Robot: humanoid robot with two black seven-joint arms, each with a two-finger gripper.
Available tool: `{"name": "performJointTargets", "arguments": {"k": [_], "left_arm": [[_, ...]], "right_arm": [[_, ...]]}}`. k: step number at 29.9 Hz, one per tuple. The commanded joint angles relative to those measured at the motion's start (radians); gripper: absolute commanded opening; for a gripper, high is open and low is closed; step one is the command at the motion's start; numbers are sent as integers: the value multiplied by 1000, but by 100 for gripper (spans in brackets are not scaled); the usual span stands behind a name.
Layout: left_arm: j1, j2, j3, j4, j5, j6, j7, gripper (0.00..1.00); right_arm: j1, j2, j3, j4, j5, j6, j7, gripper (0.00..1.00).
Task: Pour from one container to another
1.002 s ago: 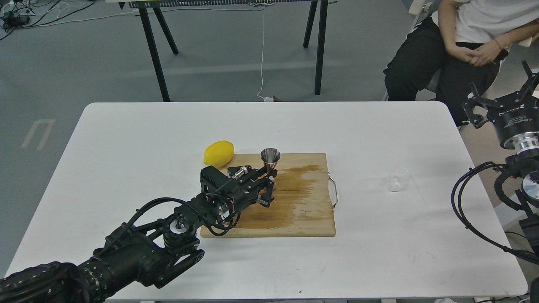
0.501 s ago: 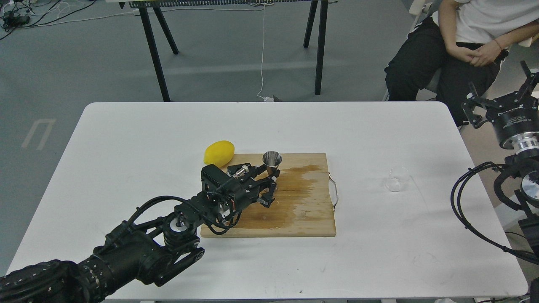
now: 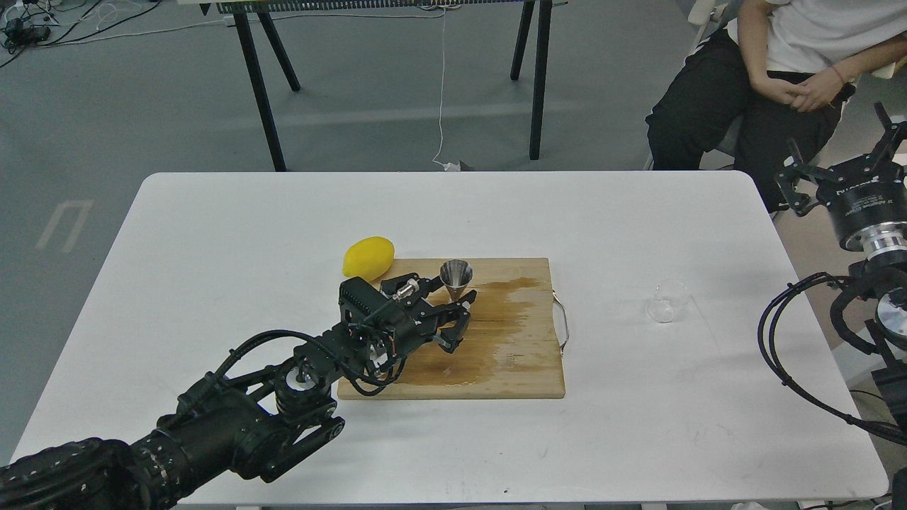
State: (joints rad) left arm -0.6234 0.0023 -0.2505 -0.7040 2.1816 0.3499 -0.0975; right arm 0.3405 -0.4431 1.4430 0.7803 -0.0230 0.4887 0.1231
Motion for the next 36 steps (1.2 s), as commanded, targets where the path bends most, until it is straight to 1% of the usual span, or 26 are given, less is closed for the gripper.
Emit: {"name": "performJointTargets", "arguments": {"k": [1, 2, 3, 8, 11, 14, 17, 19, 21, 22, 24, 26, 30, 32, 33, 34, 35, 36], "left_arm": [[-5, 4, -4, -5, 0, 82, -11, 96], [-7, 2, -3, -5, 0, 98, -16, 99], [-7, 2, -4, -5, 0, 103, -19, 99], [-32, 16, -4, -5, 0, 107, -50, 100], [-39, 44, -9, -26, 0, 107, -70, 100], [-67, 59, -10, -70, 0, 109, -73, 100], [-96, 83, -15, -146, 0, 103, -74, 100], [-139, 102, -29, -196, 0, 98, -73, 100], [-188, 111, -61, -212, -15, 90, -73, 100], [-209, 111, -79, -213, -92, 83, -73, 100], [-248, 114, -111, -212, -259, 48, -73, 100], [-285, 131, -147, -215, -440, -4, -79, 100], [-328, 156, -258, -216, -799, -110, -139, 100], [-328, 169, -344, -218, -984, -185, -180, 99], [-328, 179, -393, -218, -1075, -243, -201, 99], [-326, 186, -432, -216, -1153, -294, -214, 99], [-323, 192, -473, -215, -1243, -348, -217, 99], [-318, 196, -507, -207, -1340, -386, -217, 100]], "right_arm": [[0, 0, -3, 1, 0, 0, -3, 100], [-1, 0, -3, 1, 0, 0, -3, 100], [0, 0, -3, 1, 0, 0, -3, 100], [0, 0, -3, 1, 0, 0, -2, 100], [0, -2, -3, -1, 0, 0, -2, 100], [0, -2, -3, -1, 0, 0, -2, 100], [0, -2, -1, -1, 0, 0, 0, 100], [-1, -3, 8, 1, 3, 0, 3, 100], [-1, -12, 13, -1, 3, 0, 4, 100], [-1, -17, 13, -4, 3, 0, 4, 100], [-1, -17, 13, -7, 3, 0, 4, 100], [2, -19, 14, -9, 3, 0, 6, 100], [6, -49, 22, -9, 3, 0, 4, 100], [6, -62, 23, -9, 8, 0, -6, 100], [9, -65, 28, -9, 9, 0, -11, 100], [11, -65, 36, -10, 20, 0, -13, 100], [11, -65, 42, -9, 44, 0, -19, 100], [9, -65, 40, -4, 81, 0, -35, 100]]}}
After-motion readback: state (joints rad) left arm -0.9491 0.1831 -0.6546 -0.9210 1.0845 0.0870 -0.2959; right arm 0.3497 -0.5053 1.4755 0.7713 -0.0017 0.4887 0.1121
